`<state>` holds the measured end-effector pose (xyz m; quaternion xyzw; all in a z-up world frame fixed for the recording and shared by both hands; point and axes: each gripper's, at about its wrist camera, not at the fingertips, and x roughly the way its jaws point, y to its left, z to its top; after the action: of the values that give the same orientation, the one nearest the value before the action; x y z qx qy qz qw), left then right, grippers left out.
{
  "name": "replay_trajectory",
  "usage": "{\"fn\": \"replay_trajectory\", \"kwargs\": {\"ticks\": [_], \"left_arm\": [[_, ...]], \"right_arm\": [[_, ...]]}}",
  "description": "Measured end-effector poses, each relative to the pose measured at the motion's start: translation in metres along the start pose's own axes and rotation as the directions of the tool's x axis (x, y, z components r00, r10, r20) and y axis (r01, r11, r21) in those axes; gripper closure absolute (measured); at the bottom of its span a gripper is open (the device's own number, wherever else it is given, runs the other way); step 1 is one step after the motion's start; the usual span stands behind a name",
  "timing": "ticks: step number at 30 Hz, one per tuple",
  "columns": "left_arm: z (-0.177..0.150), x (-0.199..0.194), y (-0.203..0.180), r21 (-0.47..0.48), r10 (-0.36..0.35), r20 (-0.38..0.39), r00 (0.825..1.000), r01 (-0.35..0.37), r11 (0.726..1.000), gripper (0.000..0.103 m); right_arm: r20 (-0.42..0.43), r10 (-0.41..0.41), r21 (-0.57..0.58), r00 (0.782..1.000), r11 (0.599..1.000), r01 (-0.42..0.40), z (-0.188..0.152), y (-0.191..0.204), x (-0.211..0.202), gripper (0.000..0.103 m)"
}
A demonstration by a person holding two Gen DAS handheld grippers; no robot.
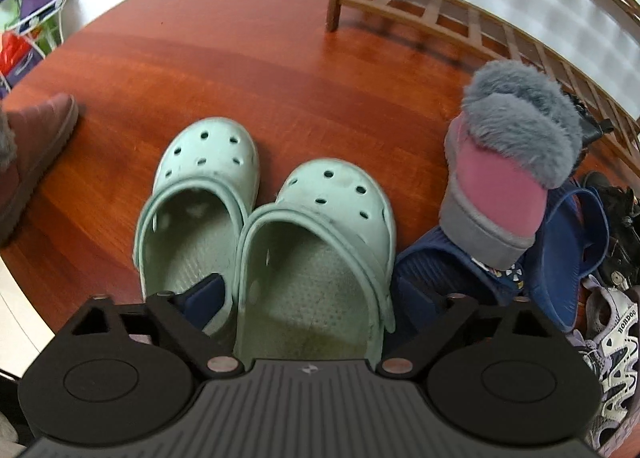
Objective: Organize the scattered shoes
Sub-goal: 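Lift the pink slipper with the left gripper and set it on open table, then grasp a pale green croc with the right gripper while the left gripper grasps the other croc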
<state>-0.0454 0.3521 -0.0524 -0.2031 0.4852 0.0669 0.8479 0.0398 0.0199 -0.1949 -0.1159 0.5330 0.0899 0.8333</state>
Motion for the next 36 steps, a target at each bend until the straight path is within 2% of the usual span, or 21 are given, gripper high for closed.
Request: {"fn": "replay_trajectory", "kwargs": {"ticks": [9, 17, 23, 25, 33, 36], "left_arm": [[0.004, 0.010, -0.028, 0.073, -0.036, -0.011, 0.999, 0.036, 0.997, 0.011], [0.007, 0.033, -0.061, 0.139, -0.090, -0.058, 0.994, 0.097, 0.986, 0.011], [-0.002, 0.054, -0.100, 0.201, -0.147, -0.136, 0.980, 0.172, 0.964, 0.011], [-0.009, 0.061, -0.117, 0.223, -0.171, -0.173, 0.970, 0.208, 0.952, 0.011], [-0.032, 0.080, -0.156, 0.267, -0.194, -0.259, 0.946, 0.263, 0.927, 0.011], [-0.042, 0.089, -0.168, 0.260, -0.196, -0.297, 0.935, 0.277, 0.925, 0.011]], "right_arm": [[0.010, 0.015, 0.011, 1.000, 1.000, -0.015, -0.001, 0.005, -0.010, 0.022], [0.023, 0.045, 0.061, 0.999, 0.997, -0.046, -0.009, -0.013, -0.035, 0.022], [0.050, 0.042, 0.101, 0.998, 0.994, -0.047, -0.015, -0.038, -0.059, 0.024], [0.059, 0.041, 0.114, 0.997, 0.992, -0.048, -0.017, -0.047, -0.067, 0.025], [0.095, 0.035, 0.167, 0.995, 0.985, -0.051, -0.025, -0.080, -0.098, 0.025], [0.108, 0.033, 0.187, 0.994, 0.981, -0.053, -0.028, -0.093, -0.110, 0.026]]}}
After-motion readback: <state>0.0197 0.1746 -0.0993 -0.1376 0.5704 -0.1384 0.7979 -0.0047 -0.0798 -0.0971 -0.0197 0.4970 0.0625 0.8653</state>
